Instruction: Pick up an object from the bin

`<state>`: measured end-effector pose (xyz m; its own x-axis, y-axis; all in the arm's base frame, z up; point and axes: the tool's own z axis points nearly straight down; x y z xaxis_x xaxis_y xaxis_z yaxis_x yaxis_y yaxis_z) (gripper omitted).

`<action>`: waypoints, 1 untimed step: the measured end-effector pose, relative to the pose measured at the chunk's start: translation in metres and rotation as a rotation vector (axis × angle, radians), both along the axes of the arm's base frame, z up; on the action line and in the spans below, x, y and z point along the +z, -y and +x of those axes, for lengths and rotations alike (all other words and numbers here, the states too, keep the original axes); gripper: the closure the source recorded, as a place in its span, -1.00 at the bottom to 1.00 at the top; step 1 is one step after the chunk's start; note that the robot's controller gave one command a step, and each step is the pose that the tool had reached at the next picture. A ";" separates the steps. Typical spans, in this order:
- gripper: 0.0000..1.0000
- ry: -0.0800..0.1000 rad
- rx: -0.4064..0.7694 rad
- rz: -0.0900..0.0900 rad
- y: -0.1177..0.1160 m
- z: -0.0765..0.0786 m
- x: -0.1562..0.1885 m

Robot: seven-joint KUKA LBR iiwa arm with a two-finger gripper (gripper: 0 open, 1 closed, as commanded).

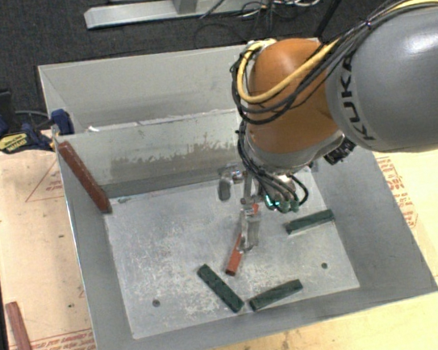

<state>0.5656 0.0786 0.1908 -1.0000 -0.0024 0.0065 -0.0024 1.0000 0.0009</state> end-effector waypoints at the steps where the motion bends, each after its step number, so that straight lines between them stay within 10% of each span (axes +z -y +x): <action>1: -1.00 0.009 0.070 0.002 0.027 -0.061 -0.122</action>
Offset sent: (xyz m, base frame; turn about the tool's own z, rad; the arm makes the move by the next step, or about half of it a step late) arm -0.0614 -0.0283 -0.1208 -0.0716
